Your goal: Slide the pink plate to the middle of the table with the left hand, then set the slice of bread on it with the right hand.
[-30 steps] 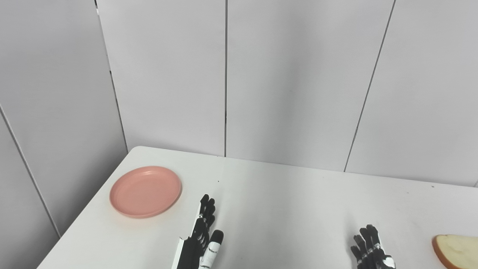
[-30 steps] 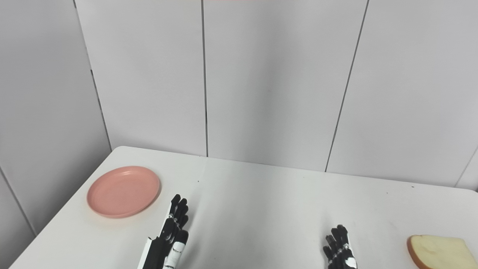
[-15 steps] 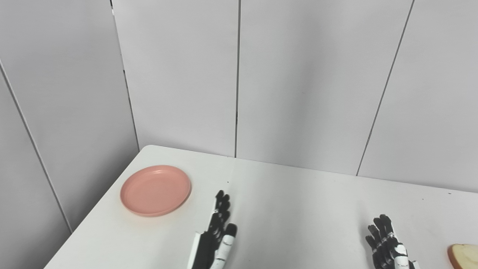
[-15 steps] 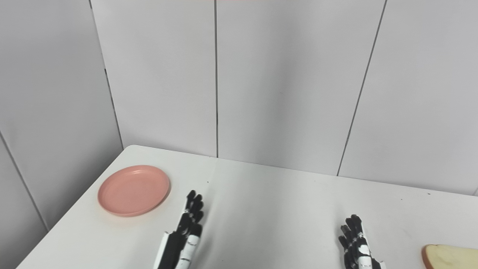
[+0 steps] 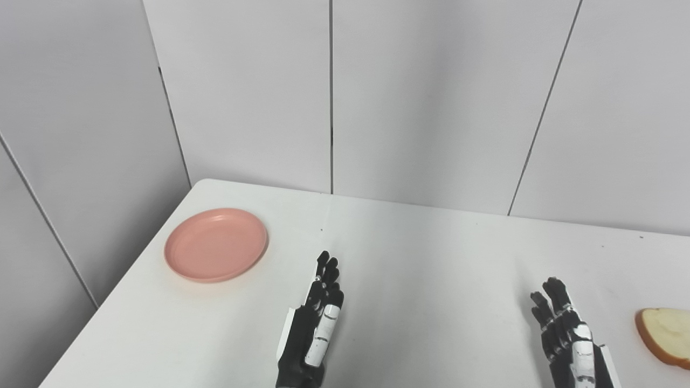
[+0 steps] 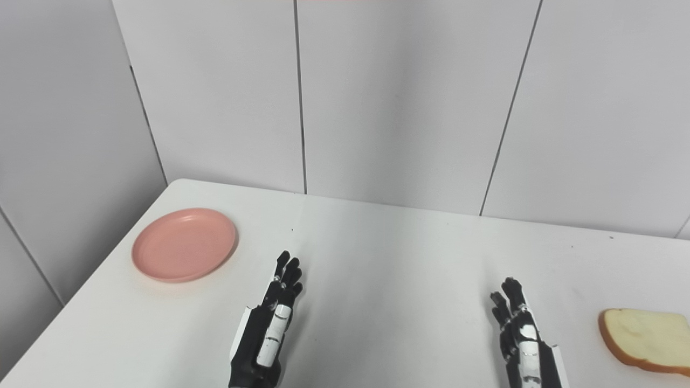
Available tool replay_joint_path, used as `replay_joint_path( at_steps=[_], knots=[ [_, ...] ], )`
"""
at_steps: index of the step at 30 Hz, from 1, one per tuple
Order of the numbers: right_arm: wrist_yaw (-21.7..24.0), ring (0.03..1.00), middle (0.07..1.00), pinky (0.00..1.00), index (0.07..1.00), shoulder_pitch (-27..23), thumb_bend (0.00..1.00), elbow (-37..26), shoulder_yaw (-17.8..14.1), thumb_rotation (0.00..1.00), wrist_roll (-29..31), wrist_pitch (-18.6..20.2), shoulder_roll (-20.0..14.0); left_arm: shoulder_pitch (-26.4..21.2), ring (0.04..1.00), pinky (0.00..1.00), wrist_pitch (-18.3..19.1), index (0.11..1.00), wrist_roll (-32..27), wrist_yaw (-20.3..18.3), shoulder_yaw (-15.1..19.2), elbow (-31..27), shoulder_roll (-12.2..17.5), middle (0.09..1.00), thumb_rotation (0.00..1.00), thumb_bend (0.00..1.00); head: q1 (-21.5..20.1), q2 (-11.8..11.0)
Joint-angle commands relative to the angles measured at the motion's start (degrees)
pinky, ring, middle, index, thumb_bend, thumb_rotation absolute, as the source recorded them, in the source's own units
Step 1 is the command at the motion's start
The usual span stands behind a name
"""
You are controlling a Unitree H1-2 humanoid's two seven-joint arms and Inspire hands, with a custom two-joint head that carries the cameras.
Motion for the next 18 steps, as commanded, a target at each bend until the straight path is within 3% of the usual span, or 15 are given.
replay_joint_path(
  at_steps=[1,10,18],
  knots=[
    [0.05,0.925,0.957,0.96,0.931,5.40,0.78,3.38,-0.59,1.00,0.31,1.30,0.02,0.96,1.000,1.00,0.64,1.000,0.39,0.00,0.28,-0.30,0.93,1.000,0.83,0.71,-0.25,0.48],
    [0.34,0.926,0.951,0.95,0.925,5.65,0.76,2.69,-0.51,0.99,0.76,2.07,-0.50,1.06,1.000,1.00,1.26,1.000,-0.08,-0.16,0.26,-1.05,0.94,1.000,0.82,0.70,0.12,-0.16],
    [0.17,0.903,0.935,0.93,0.914,5.23,0.78,4.74,-0.48,0.98,0.41,0.86,-0.07,-0.63,1.000,1.00,6.70,1.000,-5.23,-0.44,2.43,-6.86,0.98,1.000,0.79,0.77,-0.07,-1.89]
  ],
)
